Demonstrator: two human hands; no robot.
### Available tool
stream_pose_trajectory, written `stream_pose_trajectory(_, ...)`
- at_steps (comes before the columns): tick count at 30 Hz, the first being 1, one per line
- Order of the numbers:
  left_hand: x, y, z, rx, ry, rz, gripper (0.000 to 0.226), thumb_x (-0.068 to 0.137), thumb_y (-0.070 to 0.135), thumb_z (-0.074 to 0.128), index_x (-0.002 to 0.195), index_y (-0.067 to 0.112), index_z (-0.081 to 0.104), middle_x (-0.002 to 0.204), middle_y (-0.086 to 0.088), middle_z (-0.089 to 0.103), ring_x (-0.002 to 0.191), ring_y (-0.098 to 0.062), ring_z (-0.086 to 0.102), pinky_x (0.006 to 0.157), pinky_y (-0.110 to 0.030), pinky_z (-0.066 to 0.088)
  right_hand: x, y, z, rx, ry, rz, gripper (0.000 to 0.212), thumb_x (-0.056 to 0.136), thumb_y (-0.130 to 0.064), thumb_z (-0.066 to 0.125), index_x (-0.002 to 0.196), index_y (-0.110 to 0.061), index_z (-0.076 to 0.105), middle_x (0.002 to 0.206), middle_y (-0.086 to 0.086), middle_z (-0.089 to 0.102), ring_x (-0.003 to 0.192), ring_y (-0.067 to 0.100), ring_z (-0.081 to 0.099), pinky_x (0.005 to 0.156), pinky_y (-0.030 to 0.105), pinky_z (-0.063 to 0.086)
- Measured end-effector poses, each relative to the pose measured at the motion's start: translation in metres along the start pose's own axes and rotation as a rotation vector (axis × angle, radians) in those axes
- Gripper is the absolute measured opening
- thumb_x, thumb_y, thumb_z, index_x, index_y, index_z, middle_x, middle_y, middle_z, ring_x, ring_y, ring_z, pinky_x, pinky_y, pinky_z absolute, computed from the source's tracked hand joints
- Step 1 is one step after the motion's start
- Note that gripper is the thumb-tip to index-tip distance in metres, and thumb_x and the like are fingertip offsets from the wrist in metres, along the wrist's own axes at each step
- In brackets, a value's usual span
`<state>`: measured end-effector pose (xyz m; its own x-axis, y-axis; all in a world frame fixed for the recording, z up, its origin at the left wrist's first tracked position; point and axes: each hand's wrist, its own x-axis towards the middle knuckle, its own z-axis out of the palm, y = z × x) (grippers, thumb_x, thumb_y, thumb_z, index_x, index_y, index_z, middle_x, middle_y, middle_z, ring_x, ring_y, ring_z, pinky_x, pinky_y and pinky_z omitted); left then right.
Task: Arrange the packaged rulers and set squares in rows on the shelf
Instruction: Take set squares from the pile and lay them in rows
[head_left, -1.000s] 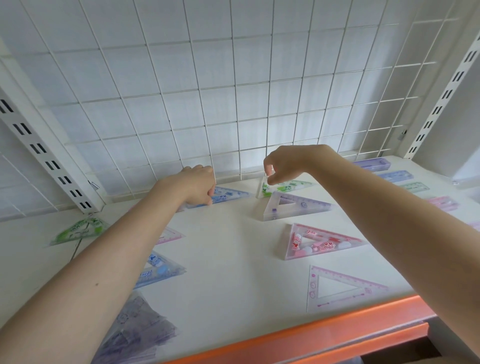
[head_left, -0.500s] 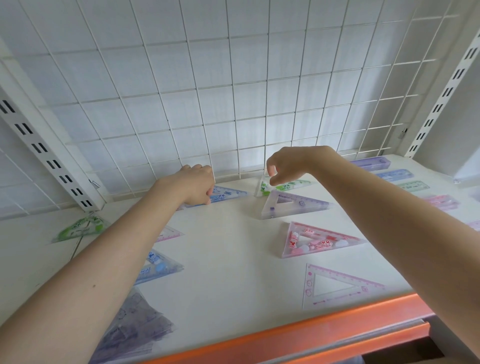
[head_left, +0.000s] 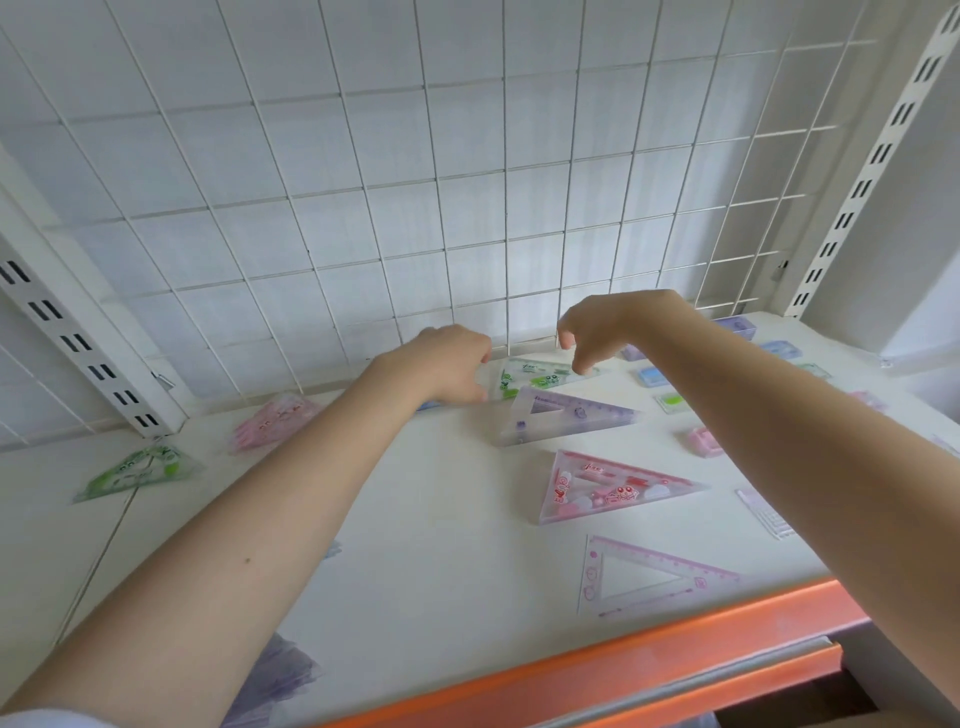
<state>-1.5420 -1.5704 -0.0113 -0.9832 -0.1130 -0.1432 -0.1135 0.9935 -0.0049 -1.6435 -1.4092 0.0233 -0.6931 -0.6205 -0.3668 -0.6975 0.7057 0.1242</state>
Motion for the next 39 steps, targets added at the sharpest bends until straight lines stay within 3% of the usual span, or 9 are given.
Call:
stream_pose_trajectory(4, 0.004, 0.017, 0.007, -0.053, -0.024, 0.011, 0.054, 0.086, 0.03, 0.057, 0.135, 0.017, 0.039, 0.124, -0.008, 0.053, 0.111, -0.03, 0.052, 0.093, -0.037, 0.044, 0.007, 0.013, 0.014, 0.021, -0.034, 0.015, 0.044, 0.079, -0.03, 0.066, 0.119, -0.016, 0.056, 0.117, 0.005, 0.057, 0.102, 0.026, 0.057, 0.087, 0.038, 0.048)
stream_pose_trajectory(14, 0.01, 0.02, 0.011, -0.096, -0.001, 0.01, 0.053, 0.087, 0.022, 0.056, 0.136, 0.014, 0.036, 0.121, -0.011, 0.056, 0.109, -0.031, 0.052, 0.092, -0.041, 0.045, 0.024, 0.016, 0.025, 0.096, -0.001, -0.048, 0.032, 0.078, -0.022, 0.064, 0.107, -0.01, 0.064, 0.112, 0.01, 0.064, 0.102, 0.028, 0.061, 0.089, 0.041, 0.05)
stream_pose_trajectory(19, 0.01, 0.019, 0.012, -0.091, 0.01, -0.007, 0.052, 0.088, 0.022, 0.055, 0.136, 0.013, 0.035, 0.119, -0.011, 0.057, 0.109, -0.031, 0.052, 0.092, -0.041, 0.045, 0.024, 0.015, 0.025, 0.097, -0.003, -0.062, 0.033, 0.078, -0.021, 0.063, 0.108, -0.008, 0.064, 0.109, 0.011, 0.065, 0.102, 0.029, 0.062, 0.077, 0.034, 0.046)
stream_pose_trajectory(23, 0.007, 0.018, 0.01, -0.084, 0.023, -0.018, 0.055, 0.089, 0.028, 0.057, 0.136, 0.013, 0.034, 0.12, -0.009, 0.056, 0.109, -0.03, 0.051, 0.092, -0.039, 0.044, 0.02, 0.014, 0.022, 0.071, -0.002, -0.073, 0.033, 0.08, -0.022, 0.063, 0.111, -0.012, 0.062, 0.112, 0.008, 0.062, 0.096, 0.026, 0.061, 0.082, 0.036, 0.051)
stream_pose_trajectory(27, -0.004, 0.006, 0.0, -0.125, 0.093, -0.042, 0.054, 0.088, 0.026, 0.057, 0.137, 0.015, 0.036, 0.122, -0.005, 0.056, 0.107, -0.026, 0.05, 0.091, -0.033, 0.041, 0.016, 0.004, 0.01, 0.057, 0.065, -0.099, 0.042, 0.086, -0.019, 0.054, 0.124, -0.002, 0.054, 0.122, 0.015, 0.056, 0.067, 0.022, 0.051, 0.053, 0.026, 0.038)
stream_pose_trajectory(29, -0.013, -0.006, -0.007, -0.15, 0.127, -0.082, 0.05, 0.09, 0.022, 0.055, 0.137, 0.016, 0.039, 0.121, -0.003, 0.057, 0.1, -0.023, 0.052, 0.087, -0.029, 0.039, 0.019, -0.005, 0.002, 0.077, 0.139, -0.151, 0.04, 0.088, -0.018, 0.051, 0.125, -0.004, 0.053, 0.123, 0.011, 0.056, 0.089, 0.028, 0.058, 0.071, 0.033, 0.05)
stream_pose_trajectory(31, -0.025, -0.022, -0.011, -0.166, 0.161, -0.127, 0.045, 0.09, 0.022, 0.055, 0.133, 0.016, 0.045, 0.12, -0.002, 0.058, 0.102, -0.023, 0.053, 0.087, -0.029, 0.038, 0.022, -0.018, -0.005, 0.094, 0.192, -0.215, 0.035, 0.089, -0.02, 0.05, 0.123, -0.012, 0.053, 0.121, 0.006, 0.054, 0.107, 0.028, 0.055, 0.087, 0.039, 0.049)
stream_pose_trajectory(36, -0.067, -0.07, -0.01, -0.191, 0.169, -0.256, 0.035, 0.089, 0.022, 0.057, 0.123, 0.015, 0.056, 0.117, -0.002, 0.061, 0.096, -0.02, 0.054, 0.086, -0.027, 0.041, 0.022, -0.066, -0.011, 0.113, 0.244, -0.351, 0.027, 0.088, -0.021, 0.05, 0.113, -0.015, 0.059, 0.116, 0.004, 0.057, 0.106, 0.025, 0.055, 0.084, 0.036, 0.048)
stream_pose_trajectory(39, -0.094, -0.099, -0.006, -0.196, 0.128, -0.345, 0.036, 0.088, 0.025, 0.058, 0.123, 0.014, 0.056, 0.119, -0.002, 0.06, 0.09, -0.015, 0.05, 0.08, -0.023, 0.038, 0.026, -0.099, -0.01, 0.118, 0.236, -0.351, 0.029, 0.085, -0.019, 0.05, 0.106, -0.003, 0.063, 0.111, 0.013, 0.063, 0.104, 0.033, 0.059, 0.088, 0.043, 0.052)
